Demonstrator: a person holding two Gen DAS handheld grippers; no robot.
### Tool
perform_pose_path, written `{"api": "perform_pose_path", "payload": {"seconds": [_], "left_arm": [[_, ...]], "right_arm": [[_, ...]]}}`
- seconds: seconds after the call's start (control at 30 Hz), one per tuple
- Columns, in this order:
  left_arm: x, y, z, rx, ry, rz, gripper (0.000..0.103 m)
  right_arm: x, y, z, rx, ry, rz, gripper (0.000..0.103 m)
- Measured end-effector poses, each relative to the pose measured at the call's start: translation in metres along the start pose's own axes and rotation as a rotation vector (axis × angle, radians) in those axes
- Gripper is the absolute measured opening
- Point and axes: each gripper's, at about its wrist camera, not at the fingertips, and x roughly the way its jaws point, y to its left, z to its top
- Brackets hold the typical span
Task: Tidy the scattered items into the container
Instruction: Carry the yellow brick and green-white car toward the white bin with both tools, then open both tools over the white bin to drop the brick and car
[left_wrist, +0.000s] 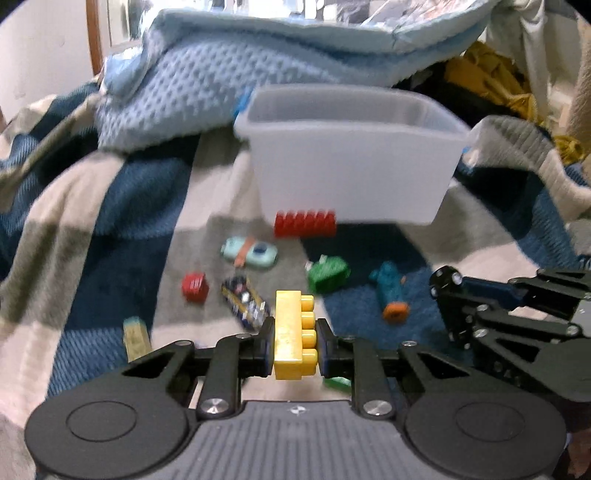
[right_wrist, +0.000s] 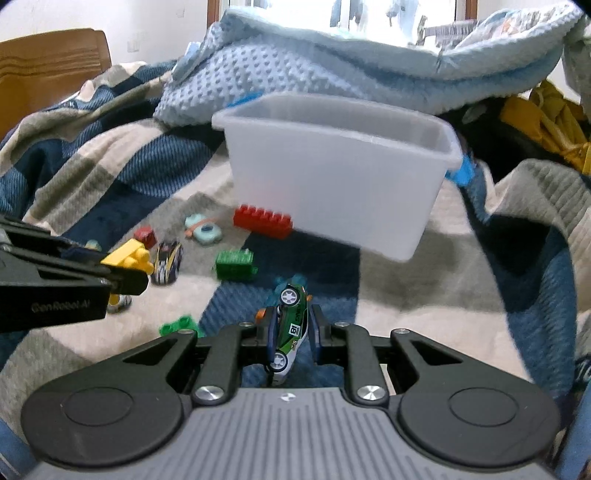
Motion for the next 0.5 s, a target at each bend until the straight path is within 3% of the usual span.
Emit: {"api": "perform_pose_path", "payload": {"seconds": [0.27, 0.5], "left_arm": [[-0.018, -0.017, 0.073, 0.064, -0.142, -0.041, 0.025], [-0.005, -0.029, 0.135, 0.092, -0.227, -0.039, 0.025]], "right_arm": [[-0.017, -0.019, 0.055, -0.012, -0.144, -0.049, 0.02], [-0.009, -0.043, 0.111, -0.012, -0.253, -0.104, 0.02]]}}
